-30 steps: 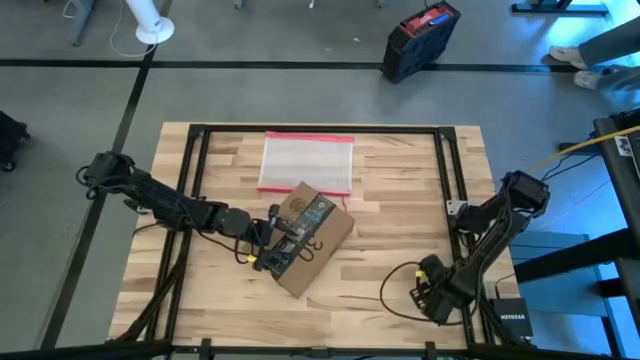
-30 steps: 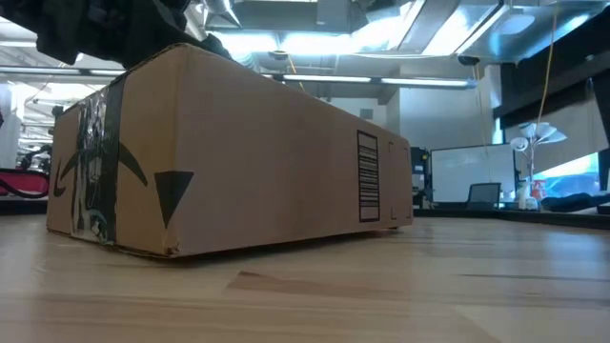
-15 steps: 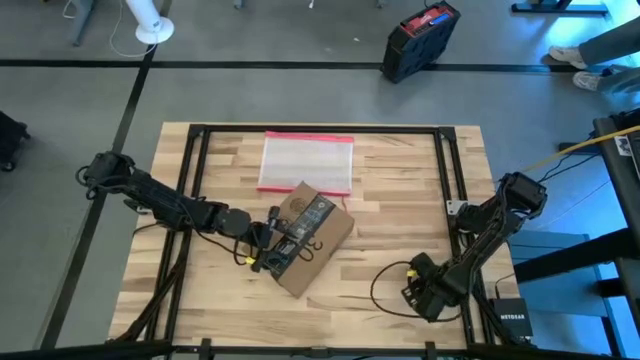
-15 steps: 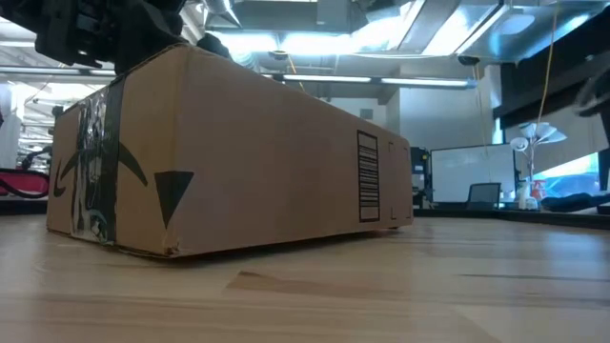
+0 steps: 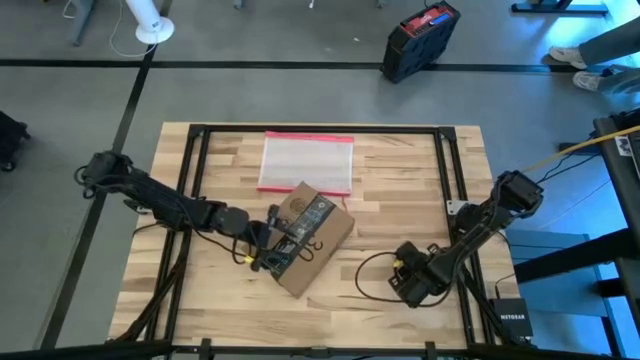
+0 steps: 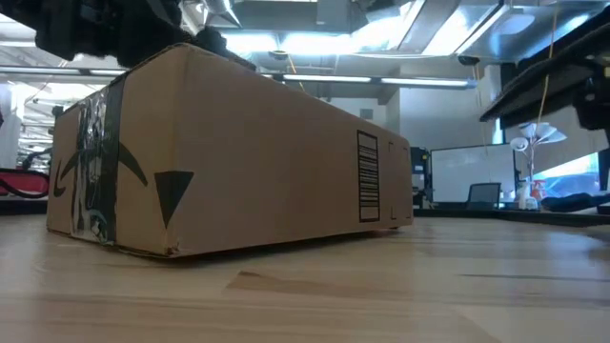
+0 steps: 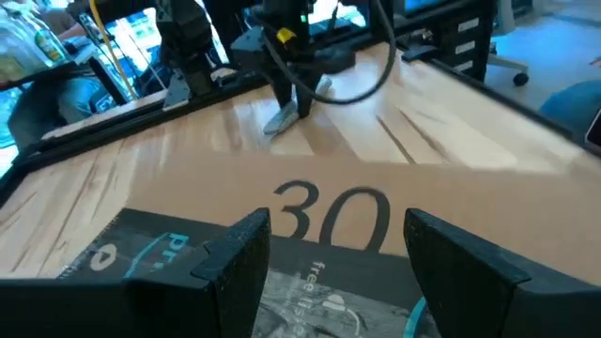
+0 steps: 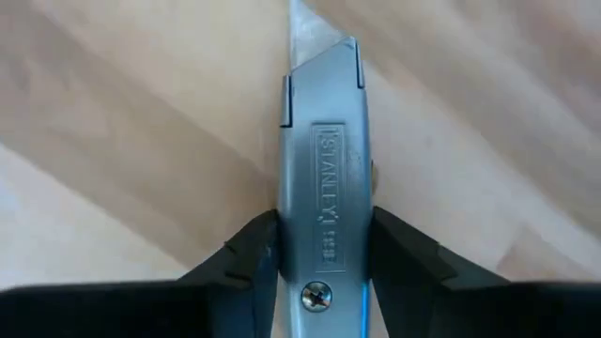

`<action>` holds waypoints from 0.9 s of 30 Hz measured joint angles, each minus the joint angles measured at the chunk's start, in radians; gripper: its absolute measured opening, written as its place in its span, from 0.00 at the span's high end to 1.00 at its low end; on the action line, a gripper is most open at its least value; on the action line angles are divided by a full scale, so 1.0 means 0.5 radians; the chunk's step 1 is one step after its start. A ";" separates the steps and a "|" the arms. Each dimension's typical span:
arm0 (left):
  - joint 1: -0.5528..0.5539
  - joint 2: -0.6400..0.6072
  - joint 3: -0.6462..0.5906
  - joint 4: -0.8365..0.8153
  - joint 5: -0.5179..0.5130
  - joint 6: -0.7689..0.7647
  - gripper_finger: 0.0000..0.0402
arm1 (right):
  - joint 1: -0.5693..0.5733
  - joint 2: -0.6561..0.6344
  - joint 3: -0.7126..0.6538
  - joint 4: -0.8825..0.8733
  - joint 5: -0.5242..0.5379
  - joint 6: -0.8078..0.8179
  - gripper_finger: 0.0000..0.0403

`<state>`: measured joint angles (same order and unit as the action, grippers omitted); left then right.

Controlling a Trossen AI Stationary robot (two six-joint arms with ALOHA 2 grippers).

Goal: Unpack boxes
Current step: Open the cardboard box using the gray cutter

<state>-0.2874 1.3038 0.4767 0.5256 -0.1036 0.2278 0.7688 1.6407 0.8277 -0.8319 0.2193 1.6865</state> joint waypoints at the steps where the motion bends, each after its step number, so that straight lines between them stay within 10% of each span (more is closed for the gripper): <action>1: 0.001 -0.021 0.000 0.000 -0.001 -0.009 0.41 | -0.008 0.002 0.005 -0.005 0.064 -0.023 0.69; 15: 0.001 -0.401 0.000 -0.327 -0.065 -0.144 0.41 | -0.071 -0.007 0.247 -0.018 0.523 -0.349 0.69; 27: -0.014 -0.503 0.000 -0.646 -0.084 -0.311 0.41 | -0.512 -0.018 0.763 0.023 0.704 -1.345 0.69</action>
<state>-0.2944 1.0523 0.4767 0.2024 -0.1455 0.0722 0.5128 1.6318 1.2091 -0.8203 0.5712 1.0141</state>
